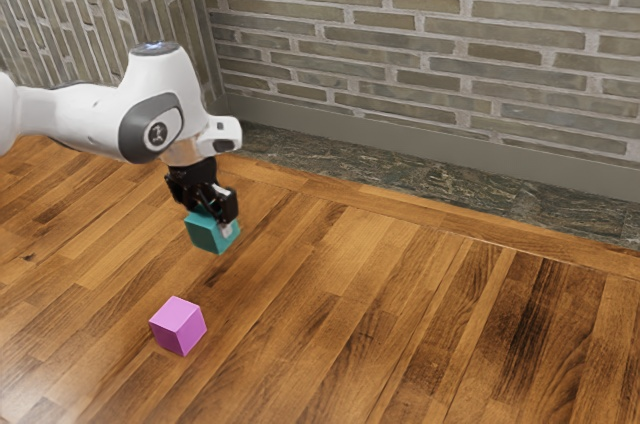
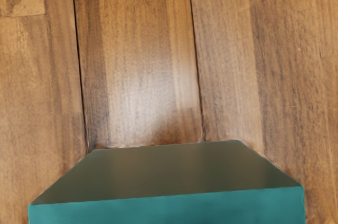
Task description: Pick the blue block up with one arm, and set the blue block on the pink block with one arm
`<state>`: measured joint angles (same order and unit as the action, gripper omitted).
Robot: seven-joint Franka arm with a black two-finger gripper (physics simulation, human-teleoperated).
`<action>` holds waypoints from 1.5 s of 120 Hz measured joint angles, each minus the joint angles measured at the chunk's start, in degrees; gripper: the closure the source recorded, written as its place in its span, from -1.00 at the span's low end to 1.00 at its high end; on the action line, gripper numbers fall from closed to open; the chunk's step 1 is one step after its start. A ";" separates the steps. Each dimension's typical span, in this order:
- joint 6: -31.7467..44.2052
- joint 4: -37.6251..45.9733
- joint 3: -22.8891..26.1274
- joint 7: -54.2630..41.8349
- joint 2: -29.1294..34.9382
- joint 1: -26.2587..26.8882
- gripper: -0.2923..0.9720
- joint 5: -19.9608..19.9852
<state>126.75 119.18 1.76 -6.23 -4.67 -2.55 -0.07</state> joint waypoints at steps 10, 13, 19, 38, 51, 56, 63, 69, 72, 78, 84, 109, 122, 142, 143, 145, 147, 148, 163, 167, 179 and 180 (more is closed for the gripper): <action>-0.73 4.42 0.25 0.07 4.44 -0.06 -0.07 0.02; -0.84 5.66 0.32 0.09 5.29 -0.06 -0.07 0.03; -1.05 8.14 0.55 0.17 7.07 -0.15 -0.05 0.08; -1.40 13.96 1.41 0.60 11.97 -0.36 -0.04 0.10; -1.48 16.46 1.52 0.90 13.50 -0.65 -0.04 0.10; -1.50 17.20 1.55 1.00 14.09 -0.67 -0.03 0.09; -1.52 18.43 1.57 1.14 14.98 -0.73 -0.03 0.09; -1.54 19.22 1.57 1.26 15.51 -0.87 -0.03 0.09; -1.54 19.55 1.57 1.31 15.79 -0.91 -0.03 0.09; -1.55 20.29 1.58 1.41 16.17 -1.13 -0.03 0.08; -1.56 20.99 1.58 1.51 16.32 -1.75 -0.03 0.07; -1.41 22.46 1.58 1.80 16.27 -2.69 -0.03 0.02; -1.23 22.87 1.58 1.92 16.06 -2.87 -0.03 0.01; -0.89 22.32 1.57 2.05 14.85 -2.89 -0.03 -0.05; -0.88 22.29 1.57 2.05 14.81 -2.89 -0.04 -0.05; -0.86 22.23 1.55 2.06 14.68 -2.88 -0.04 -0.07; -0.84 22.16 1.53 2.07 14.50 -2.88 -0.04 -0.09; -0.83 22.13 1.53 2.08 14.41 -2.88 -0.04 -0.09; -0.67 21.77 1.49 2.16 13.55 -2.86 -0.04 -0.15; -0.64 21.75 1.49 2.18 13.50 -2.87 -0.04 -0.16; -0.56 21.43 1.49 2.22 13.23 -2.81 -0.04 -0.17; -0.56 21.37 1.49 2.22 13.19 -2.81 -0.04 -0.18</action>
<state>126.19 140.56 3.25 -4.01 8.53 -5.36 -0.25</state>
